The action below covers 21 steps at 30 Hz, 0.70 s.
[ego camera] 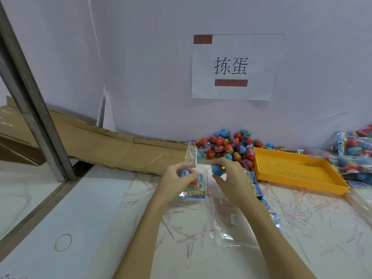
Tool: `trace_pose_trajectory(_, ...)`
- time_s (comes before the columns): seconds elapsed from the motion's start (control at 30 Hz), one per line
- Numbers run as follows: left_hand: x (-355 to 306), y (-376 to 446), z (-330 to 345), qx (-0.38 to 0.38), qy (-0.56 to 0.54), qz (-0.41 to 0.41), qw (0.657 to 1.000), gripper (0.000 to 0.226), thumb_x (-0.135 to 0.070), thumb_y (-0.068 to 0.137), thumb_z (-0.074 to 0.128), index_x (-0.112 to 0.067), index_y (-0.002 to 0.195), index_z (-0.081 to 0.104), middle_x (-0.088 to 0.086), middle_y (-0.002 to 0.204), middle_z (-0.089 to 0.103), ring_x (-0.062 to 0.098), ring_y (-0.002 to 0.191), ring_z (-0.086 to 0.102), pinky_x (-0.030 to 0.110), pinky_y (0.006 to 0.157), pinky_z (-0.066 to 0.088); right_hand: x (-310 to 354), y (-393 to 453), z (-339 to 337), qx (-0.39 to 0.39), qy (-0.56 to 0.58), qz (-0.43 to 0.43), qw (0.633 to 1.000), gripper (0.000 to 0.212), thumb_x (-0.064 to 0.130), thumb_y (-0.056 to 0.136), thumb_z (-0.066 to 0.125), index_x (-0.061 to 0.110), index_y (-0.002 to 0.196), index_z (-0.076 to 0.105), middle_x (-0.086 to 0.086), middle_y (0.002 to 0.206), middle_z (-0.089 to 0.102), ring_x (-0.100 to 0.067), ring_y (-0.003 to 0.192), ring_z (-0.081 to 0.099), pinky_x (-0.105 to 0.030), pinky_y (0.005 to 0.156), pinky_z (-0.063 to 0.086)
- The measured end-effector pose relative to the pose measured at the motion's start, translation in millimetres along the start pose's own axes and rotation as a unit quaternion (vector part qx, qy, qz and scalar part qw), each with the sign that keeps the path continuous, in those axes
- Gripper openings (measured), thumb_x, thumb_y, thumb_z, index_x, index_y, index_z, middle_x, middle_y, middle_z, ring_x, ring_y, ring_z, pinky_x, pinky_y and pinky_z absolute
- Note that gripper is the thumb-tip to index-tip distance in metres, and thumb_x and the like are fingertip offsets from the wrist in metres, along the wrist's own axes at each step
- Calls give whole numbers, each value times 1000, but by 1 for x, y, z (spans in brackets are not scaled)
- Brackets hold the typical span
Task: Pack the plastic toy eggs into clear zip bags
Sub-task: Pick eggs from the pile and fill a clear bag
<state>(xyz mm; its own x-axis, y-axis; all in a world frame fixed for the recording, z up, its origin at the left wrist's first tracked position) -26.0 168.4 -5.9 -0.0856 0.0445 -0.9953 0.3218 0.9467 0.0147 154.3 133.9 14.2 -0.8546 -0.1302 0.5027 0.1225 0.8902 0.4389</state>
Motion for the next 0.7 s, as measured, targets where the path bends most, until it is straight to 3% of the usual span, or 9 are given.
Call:
trace_pose_trajectory(0.13, -6, -2, 5, 23, 8, 33, 999, 31, -22, 90, 81, -26, 119, 73, 1, 116, 72, 16, 86, 78, 22, 74, 61, -3, -3, -29, -68, 128, 37, 989, 25, 7, 90, 75, 20, 110, 67, 2, 113, 65, -9, 94, 64, -20, 83, 57)
trace_pose_trajectory(0.27, -11, -4, 14, 48, 22, 68, 996, 37, -26, 81, 89, -27, 116, 75, -7, 101, 78, 12, 90, 77, 22, 72, 61, 7, -10, -74, -217, 249, 37, 943, 28, 27, 89, 78, 22, 114, 68, 8, 101, 70, -3, 85, 68, -13, 73, 55)
trace_pose_trajectory(0.33, -13, -3, 15, 36, 61, 85, 994, 40, -28, 78, 91, -31, 114, 76, -9, 98, 77, 12, 90, 76, 25, 74, 62, 17, -13, -88, -253, 261, 14, 931, 30, 27, 90, 77, 23, 118, 67, 11, 102, 70, -6, 88, 68, -13, 73, 55)
trace_pose_trajectory(0.47, -16, -3, 20, 31, 99, 117, 988, 45, -30, 76, 92, -33, 117, 75, -14, 104, 76, 8, 96, 73, 26, 82, 62, 38, -10, -78, -171, 214, -62, 960, 36, 13, 89, 77, 27, 119, 64, 24, 109, 65, 5, 98, 65, -7, 76, 51)
trace_pose_trajectory(0.53, -16, -2, 17, 14, 96, 116, 988, 51, -33, 75, 92, -31, 122, 74, -14, 108, 76, 11, 100, 73, 28, 84, 63, 47, -12, -72, -154, 140, -109, 972, 37, 5, 88, 77, 21, 119, 67, 18, 112, 63, 11, 99, 58, -1, 79, 45)
trace_pose_trajectory(0.63, -17, -2, 13, -17, 135, 120, 983, 58, -40, 71, 93, -31, 125, 72, -15, 109, 74, 7, 98, 71, 15, 78, 58, 52, -14, -70, -183, 51, -146, 971, 32, 1, 86, 78, 11, 116, 72, -1, 118, 66, -2, 108, 53, 0, 90, 40)
trace_pose_trajectory(0.7, -17, -3, 13, -22, 161, 126, 979, 63, -43, 71, 92, -32, 128, 70, -16, 107, 73, 5, 97, 70, 10, 75, 56, 53, -14, -68, -185, 38, -149, 971, 30, 4, 85, 79, 12, 114, 75, -4, 116, 67, -15, 108, 58, -5, 88, 42)
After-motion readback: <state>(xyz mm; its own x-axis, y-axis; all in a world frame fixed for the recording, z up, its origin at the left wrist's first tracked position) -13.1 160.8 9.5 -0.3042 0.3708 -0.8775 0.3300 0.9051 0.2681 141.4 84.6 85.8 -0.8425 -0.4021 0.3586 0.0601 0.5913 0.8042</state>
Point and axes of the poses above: each hand's wrist, its own y-axis towards the middle knuckle, its own z-axis out of the palm, x = y × z, the point moved 8 cm from there along y, towards the middle knuckle
